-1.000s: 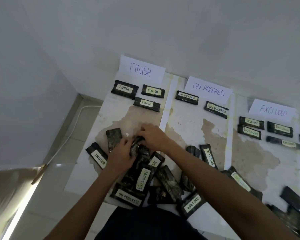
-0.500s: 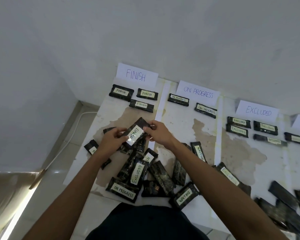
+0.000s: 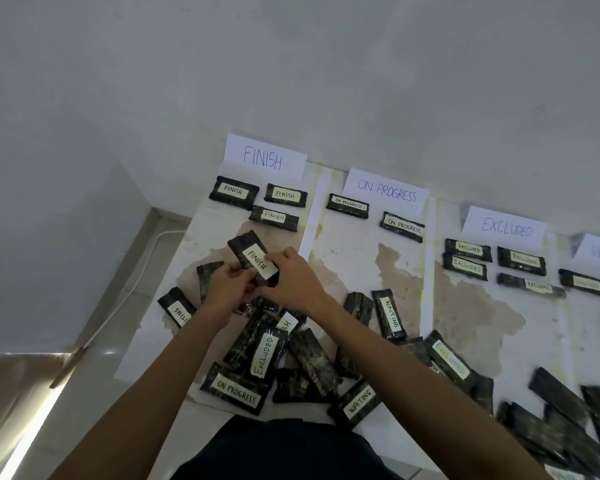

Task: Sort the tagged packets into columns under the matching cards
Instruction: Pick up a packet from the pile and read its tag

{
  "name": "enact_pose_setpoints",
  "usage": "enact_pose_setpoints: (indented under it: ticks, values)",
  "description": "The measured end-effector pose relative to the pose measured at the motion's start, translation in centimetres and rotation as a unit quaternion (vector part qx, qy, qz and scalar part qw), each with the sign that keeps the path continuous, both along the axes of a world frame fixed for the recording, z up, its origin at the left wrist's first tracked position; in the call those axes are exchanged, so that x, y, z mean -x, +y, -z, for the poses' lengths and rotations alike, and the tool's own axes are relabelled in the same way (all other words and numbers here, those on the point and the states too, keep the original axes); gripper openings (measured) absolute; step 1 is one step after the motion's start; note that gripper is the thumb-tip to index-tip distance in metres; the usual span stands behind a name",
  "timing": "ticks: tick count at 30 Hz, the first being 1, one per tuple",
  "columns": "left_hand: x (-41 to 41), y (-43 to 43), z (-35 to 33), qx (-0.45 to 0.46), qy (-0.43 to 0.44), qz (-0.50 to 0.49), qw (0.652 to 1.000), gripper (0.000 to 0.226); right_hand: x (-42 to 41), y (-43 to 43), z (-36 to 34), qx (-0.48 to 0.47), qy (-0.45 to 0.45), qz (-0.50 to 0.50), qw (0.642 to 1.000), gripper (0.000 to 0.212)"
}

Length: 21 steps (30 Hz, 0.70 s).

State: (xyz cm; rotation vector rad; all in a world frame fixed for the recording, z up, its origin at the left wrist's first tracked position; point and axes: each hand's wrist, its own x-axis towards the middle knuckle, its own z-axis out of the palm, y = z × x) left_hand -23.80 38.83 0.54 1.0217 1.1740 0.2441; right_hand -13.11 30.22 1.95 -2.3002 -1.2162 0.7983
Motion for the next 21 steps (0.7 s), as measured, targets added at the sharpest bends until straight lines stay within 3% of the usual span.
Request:
enact_pose_setpoints:
  ticks: [6,10,12,15,18,21]
  values:
    - [-0.4,3.6,1.5,-0.052,0.022,-0.050,0.997,0.051,0.4,5.1,0.4,0.013,-0.080,-0.025,0.996,0.065]
    - [-0.7,6.2,2.4,-0.178,0.104,-0.041,0.978,0.073,-0.5,9.0,1.5,0.010,-0.105,-0.055,0.993,0.060]
    - [-0.8,7.6,3.2,-0.306,0.165,0.020,0.937,0.068,-1.2,10.7,2.7,0.020,-0.130,-0.086,0.988,0.057]
    - [-0.7,9.4,5.2,-0.459,0.203,0.207,0.840,0.050,-2.1,12.7,4.9,0.037,-0.156,-0.111,0.981,0.052]
    - [-0.9,10.3,6.9,-0.511,0.223,0.311,0.770,0.041,-3.3,13.6,6.5,0.057,-0.152,-0.142,0.976,0.051]
    - [-1.5,11.0,7.8,-0.525,0.255,0.325,0.744,0.040,-4.9,12.9,6.9,-0.018,-0.173,-0.120,0.977,0.038]
